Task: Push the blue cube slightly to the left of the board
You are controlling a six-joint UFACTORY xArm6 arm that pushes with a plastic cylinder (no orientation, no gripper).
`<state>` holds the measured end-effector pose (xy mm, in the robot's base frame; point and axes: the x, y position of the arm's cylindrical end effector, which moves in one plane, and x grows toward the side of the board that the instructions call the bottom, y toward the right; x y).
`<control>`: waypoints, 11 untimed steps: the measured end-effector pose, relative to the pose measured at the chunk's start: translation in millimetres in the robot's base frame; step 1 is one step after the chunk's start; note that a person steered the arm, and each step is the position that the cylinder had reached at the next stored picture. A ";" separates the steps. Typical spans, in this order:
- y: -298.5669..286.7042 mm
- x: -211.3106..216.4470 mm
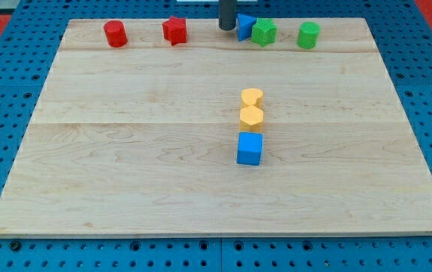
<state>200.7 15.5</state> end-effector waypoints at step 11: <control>-44.1 300.7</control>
